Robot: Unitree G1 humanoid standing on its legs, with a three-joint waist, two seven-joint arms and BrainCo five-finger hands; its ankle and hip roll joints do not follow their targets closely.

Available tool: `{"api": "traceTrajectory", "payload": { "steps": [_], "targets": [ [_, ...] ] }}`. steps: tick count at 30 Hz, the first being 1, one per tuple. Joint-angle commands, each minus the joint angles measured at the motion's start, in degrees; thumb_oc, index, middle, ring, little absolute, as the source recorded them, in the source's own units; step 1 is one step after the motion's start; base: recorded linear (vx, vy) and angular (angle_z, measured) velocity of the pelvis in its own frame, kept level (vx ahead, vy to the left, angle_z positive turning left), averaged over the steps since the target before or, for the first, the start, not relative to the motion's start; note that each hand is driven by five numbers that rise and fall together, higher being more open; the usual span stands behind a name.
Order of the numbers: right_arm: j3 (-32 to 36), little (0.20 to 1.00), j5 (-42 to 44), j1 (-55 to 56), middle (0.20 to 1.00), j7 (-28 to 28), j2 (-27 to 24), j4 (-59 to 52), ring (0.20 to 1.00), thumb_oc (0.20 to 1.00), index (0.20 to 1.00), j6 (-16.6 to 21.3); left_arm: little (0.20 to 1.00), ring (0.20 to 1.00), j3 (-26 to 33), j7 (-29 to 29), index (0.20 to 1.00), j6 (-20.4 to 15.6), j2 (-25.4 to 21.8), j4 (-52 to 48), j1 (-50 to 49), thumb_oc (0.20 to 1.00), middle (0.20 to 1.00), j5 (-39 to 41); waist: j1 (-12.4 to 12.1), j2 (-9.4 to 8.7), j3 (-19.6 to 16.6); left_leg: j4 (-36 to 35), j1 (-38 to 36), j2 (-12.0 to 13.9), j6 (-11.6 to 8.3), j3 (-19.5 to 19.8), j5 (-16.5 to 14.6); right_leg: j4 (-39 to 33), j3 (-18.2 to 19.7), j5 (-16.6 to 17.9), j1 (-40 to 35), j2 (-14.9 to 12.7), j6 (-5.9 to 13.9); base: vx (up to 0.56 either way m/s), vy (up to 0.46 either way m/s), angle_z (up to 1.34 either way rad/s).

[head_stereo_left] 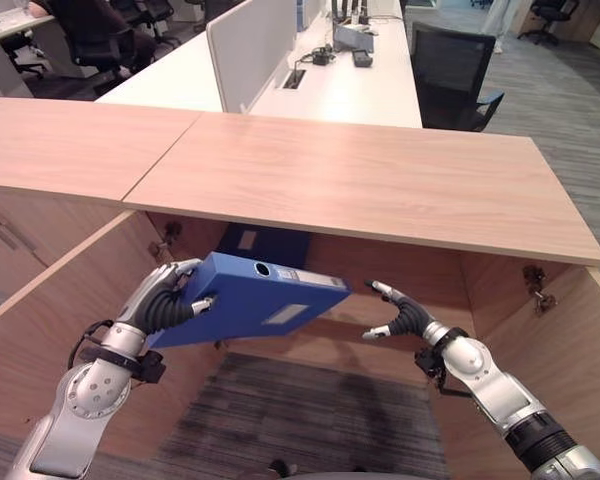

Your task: Put the empty folder in the office cabinet

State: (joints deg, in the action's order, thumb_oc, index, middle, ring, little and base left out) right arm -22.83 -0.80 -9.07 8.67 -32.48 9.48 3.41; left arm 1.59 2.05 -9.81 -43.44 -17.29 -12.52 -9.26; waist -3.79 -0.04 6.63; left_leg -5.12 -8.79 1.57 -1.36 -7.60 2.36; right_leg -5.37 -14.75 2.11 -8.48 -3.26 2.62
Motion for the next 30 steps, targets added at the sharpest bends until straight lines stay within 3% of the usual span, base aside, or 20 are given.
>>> {"api": "traceTrajectory", "payload": {
  "steps": [1,22,30],
  "targets": [
    [-2.2,1.0,4.1,-6.8,1.0,-1.9,1.4,0.8,1.0,1.0,1.0,2.5,0.2,0.2,-0.8,-0.7,0.2,-3.9,-3.3,-3.6,4.5,0.2,0.2,4.1,-0.1,-2.25,-1.0,0.1,-0.4,-1.0,-0.34,2.5,-5.5,0.4,-2.1,-1.5,-1.8,-3.1,4.03,0.01,0.002,-0.03],
    [-5.0,1.0,1.6,-11.7,1.0,-2.9,2.1,1.7,1.0,1.0,1.0,2.6,0.2,0.2,-3.2,-1.3,0.2,-4.1,-3.3,-4.3,7.5,0.2,0.2,4.3,-0.5,-2.48,-1.1,0.1,-0.7,-1.0,-0.31,2.7,-5.7,0.4,-2.0,-1.8,-2.0,-2.9,3.92,0.0,0.0,0.0],
    [-9.9,1.0,1.7,-15.1,1.0,-1.7,5.2,5.4,1.0,1.0,1.0,2.4,0.2,0.2,-7.7,-1.9,0.2,-4.9,-1.7,-6.7,13.2,0.2,0.2,5.1,-0.5,-2.72,-1.4,0.1,-0.8,-1.0,-0.3,2.7,-5.7,0.4,-2.1,-1.9,-2.1,-2.8,3.86,0.0,0.0,0.0]
  ]
}}
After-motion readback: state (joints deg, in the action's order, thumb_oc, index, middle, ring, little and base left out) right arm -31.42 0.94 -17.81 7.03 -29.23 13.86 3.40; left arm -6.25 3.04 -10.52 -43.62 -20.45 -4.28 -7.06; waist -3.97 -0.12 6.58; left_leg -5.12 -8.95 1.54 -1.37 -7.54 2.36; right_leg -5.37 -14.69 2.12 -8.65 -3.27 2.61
